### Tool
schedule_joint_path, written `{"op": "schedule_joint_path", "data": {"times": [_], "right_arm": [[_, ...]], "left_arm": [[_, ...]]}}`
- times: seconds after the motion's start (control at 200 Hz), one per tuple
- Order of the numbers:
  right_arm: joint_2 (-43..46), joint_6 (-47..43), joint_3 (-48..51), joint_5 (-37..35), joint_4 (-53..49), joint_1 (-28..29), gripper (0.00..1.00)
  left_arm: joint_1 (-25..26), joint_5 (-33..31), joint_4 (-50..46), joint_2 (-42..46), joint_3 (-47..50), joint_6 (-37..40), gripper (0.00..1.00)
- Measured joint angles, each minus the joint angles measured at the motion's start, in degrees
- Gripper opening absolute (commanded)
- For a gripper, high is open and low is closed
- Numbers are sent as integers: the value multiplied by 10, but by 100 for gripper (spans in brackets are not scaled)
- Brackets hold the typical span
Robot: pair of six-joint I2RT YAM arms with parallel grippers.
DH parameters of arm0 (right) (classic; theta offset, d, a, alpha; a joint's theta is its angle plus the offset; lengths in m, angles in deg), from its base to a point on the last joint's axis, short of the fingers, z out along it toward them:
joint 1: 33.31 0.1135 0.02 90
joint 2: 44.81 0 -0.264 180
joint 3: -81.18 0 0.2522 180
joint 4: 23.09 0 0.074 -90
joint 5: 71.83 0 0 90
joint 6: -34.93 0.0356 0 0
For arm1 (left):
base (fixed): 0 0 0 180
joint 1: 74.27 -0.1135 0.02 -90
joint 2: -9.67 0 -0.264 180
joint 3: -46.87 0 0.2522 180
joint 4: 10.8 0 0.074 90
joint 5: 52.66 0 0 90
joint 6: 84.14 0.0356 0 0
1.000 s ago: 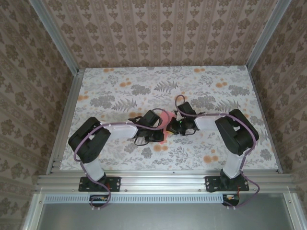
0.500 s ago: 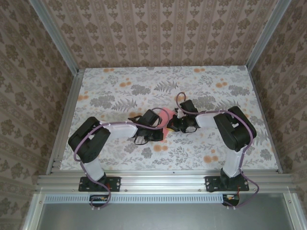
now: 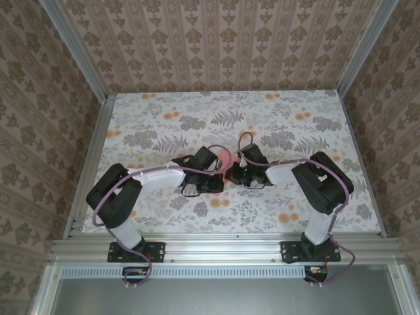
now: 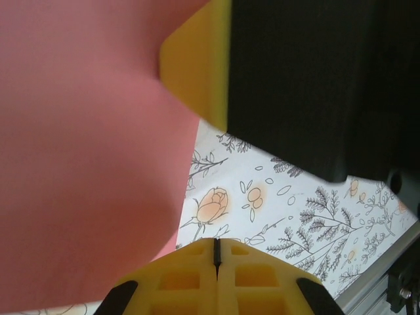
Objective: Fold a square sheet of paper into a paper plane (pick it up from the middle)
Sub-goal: First fold in half a square sheet of paper at the center of the table.
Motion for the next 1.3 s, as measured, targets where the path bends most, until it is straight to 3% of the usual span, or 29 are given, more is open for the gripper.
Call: {"op": "schedule_joint_path", "data": {"times": [0.36, 0.825, 1.3], "right_arm": [[0, 26, 12, 0, 25, 10, 5], [0, -9, -8, 22, -26, -8, 10], [-21, -33, -38, 54, -59, -26, 10]], "left_arm": [[-1, -17, 11, -40, 5, -4, 0], [-42, 65, 177, -14, 114, -38, 0], [-56, 80, 199, -6, 135, -49, 0]]}}
